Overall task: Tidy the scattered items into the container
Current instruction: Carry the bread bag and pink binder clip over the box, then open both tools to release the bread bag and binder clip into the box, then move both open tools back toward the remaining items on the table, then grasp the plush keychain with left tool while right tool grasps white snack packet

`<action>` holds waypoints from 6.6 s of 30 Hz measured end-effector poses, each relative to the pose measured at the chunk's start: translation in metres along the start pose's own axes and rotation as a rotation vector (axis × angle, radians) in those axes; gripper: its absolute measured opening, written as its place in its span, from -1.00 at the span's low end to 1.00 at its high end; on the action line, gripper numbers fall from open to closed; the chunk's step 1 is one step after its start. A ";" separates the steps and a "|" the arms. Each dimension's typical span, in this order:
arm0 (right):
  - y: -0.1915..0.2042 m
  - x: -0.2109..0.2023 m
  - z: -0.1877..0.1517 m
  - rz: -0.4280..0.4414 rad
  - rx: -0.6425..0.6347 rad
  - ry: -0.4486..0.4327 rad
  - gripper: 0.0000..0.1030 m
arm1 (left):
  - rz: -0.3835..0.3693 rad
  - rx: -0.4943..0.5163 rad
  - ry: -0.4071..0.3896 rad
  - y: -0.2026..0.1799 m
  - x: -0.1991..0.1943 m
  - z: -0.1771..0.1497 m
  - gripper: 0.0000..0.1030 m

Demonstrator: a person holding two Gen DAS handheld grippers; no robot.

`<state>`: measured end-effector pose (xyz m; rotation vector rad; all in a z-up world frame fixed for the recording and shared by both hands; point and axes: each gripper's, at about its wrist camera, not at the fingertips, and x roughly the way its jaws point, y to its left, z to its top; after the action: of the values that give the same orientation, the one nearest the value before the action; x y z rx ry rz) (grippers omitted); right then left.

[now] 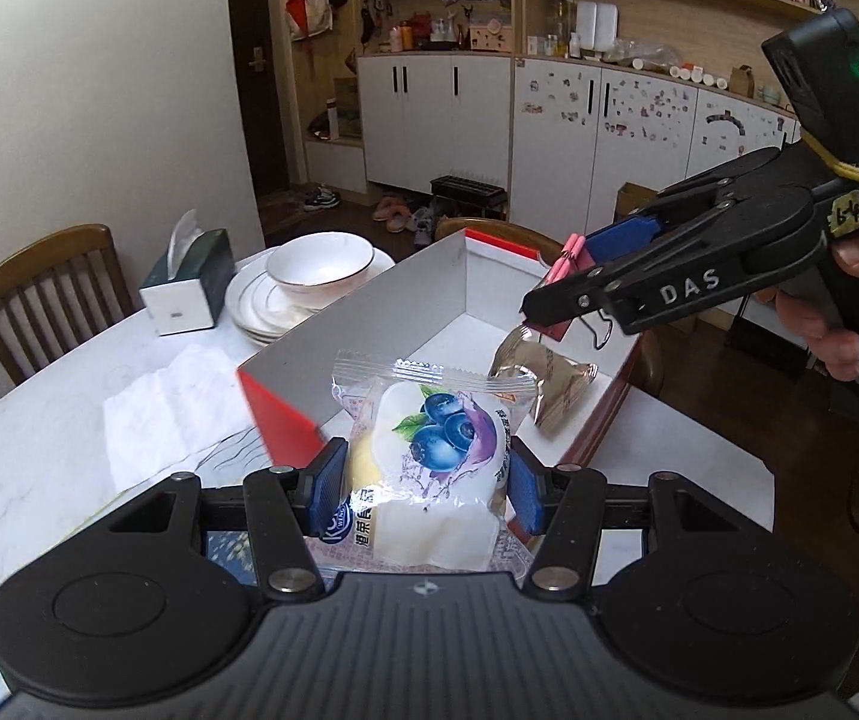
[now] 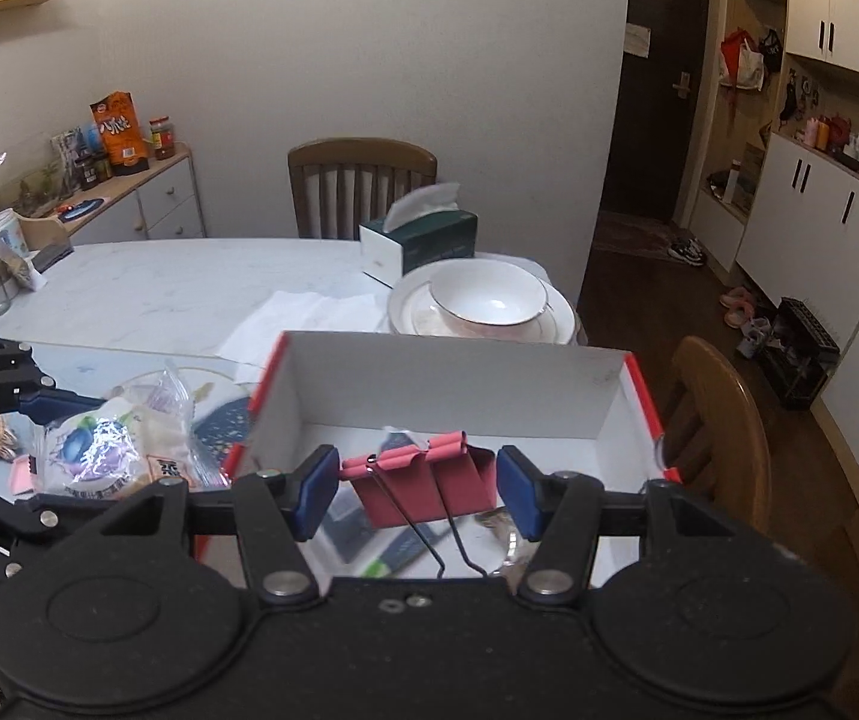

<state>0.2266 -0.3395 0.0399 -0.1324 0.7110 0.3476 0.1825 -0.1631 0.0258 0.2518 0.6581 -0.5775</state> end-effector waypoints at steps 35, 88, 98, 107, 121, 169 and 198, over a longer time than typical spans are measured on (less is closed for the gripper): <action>-0.068 0.134 0.005 -0.054 0.065 0.198 0.10 | -0.013 0.060 0.292 -0.036 0.174 0.044 0.04; -0.060 0.082 0.018 0.038 0.070 0.251 0.23 | -0.062 -0.180 0.222 -0.002 0.108 0.044 0.41; -0.029 0.047 0.015 0.063 0.066 0.200 0.23 | -0.045 -0.228 0.138 0.017 0.061 0.031 0.41; 0.011 0.020 0.004 0.088 0.088 0.154 0.23 | -0.035 -0.247 0.087 0.032 0.023 0.013 0.41; 0.109 0.015 -0.006 0.146 0.054 0.139 0.24 | 0.026 -0.282 0.041 0.077 -0.041 -0.033 0.41; 0.286 0.121 -0.024 0.084 -0.063 0.242 0.40 | 0.224 -0.386 0.180 0.251 -0.087 -0.223 0.99; 0.271 0.134 -0.027 0.158 0.115 0.295 -0.82 | 0.253 -0.338 0.192 0.253 -0.074 -0.223 0.52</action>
<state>0.2075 -0.0570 -0.0690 -0.0179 1.0350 0.4428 0.1688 0.1627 -0.0879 0.0710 0.8823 -0.1949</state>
